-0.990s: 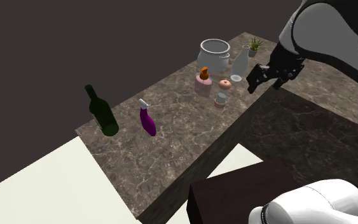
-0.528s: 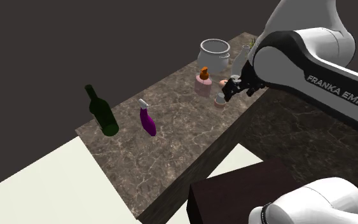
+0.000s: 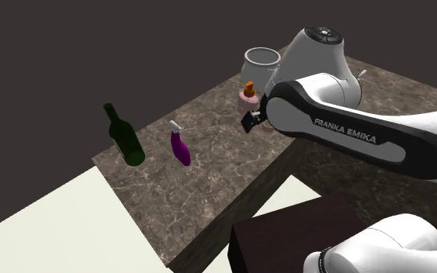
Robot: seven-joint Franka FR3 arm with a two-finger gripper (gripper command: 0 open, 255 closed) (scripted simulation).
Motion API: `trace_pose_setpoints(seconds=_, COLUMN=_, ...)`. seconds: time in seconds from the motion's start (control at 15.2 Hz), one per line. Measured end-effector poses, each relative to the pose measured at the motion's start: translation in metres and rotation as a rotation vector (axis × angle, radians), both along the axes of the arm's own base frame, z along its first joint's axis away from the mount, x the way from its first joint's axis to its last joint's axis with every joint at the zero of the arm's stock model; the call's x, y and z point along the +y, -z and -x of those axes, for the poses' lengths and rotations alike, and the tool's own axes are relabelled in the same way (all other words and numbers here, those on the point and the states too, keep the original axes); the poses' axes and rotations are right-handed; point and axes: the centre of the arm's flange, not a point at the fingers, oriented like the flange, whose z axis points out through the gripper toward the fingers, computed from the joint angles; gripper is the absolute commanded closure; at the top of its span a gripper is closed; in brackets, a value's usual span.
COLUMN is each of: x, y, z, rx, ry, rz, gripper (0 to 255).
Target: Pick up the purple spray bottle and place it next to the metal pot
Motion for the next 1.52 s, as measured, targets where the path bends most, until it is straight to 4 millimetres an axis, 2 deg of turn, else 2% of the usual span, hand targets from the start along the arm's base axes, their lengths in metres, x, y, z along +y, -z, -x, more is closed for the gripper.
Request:
trace_pose_setpoints(seconds=0.59, x=0.079, y=0.067, z=-0.036, rx=-0.098, ry=-0.120, rz=-0.010, gripper=0)
trace_pose_setpoints(seconds=0.73, x=0.097, y=0.088, z=-0.048, rx=-0.118, ry=-0.147, rz=-0.012, gripper=0)
trace_pose_setpoints(seconds=1.52, x=0.208, y=0.172, z=-0.096, rx=-0.248, ry=-0.303, rz=-0.030, gripper=0)
